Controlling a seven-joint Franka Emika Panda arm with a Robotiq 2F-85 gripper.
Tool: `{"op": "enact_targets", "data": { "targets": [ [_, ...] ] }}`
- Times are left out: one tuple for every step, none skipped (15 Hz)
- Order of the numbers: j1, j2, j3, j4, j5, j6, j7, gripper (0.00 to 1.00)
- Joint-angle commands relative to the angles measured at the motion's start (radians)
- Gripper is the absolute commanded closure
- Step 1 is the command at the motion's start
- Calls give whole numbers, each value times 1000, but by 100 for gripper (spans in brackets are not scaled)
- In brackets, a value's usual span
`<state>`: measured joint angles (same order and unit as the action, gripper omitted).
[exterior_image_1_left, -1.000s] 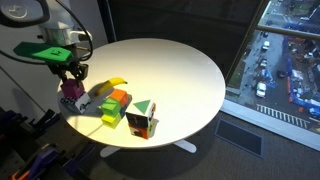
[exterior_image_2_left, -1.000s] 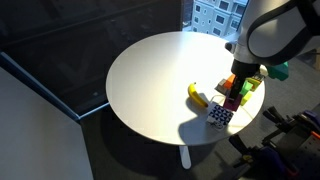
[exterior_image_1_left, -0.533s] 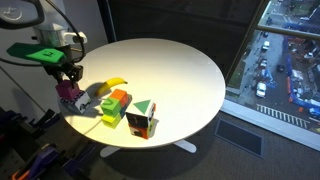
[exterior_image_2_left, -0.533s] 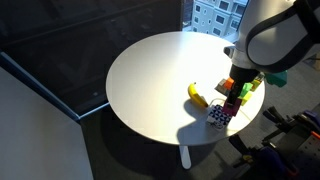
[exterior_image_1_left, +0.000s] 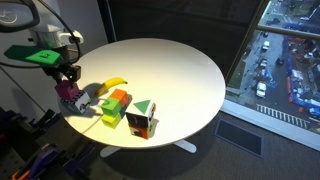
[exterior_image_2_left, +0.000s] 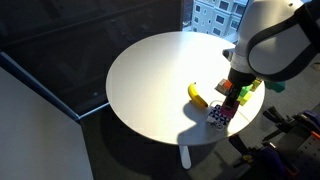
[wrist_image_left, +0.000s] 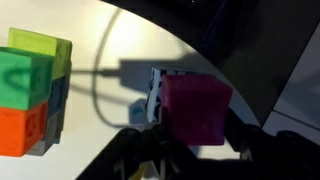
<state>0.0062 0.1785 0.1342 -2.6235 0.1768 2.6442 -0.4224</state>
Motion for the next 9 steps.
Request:
{"op": "enact_targets", "data": {
  "targets": [
    [3, -4, 12, -15, -1, 41, 14, 70],
    [3, -1, 13, -14, -2, 47, 13, 70],
    [2, 4, 15, -12, -4, 53, 13, 70],
    [2, 10, 16, -12, -5, 58, 13, 70],
    [0, 14, 18, -12, -4, 63, 11, 70],
    [-1, 19, 21, -11, -2, 68, 7, 70],
    [-3, 24, 23, -10, 0, 68, 4, 70],
    [-5, 28, 26, -9, 2, 70, 3, 70],
    [-6, 33, 28, -8, 2, 71, 2, 70]
  ]
}}
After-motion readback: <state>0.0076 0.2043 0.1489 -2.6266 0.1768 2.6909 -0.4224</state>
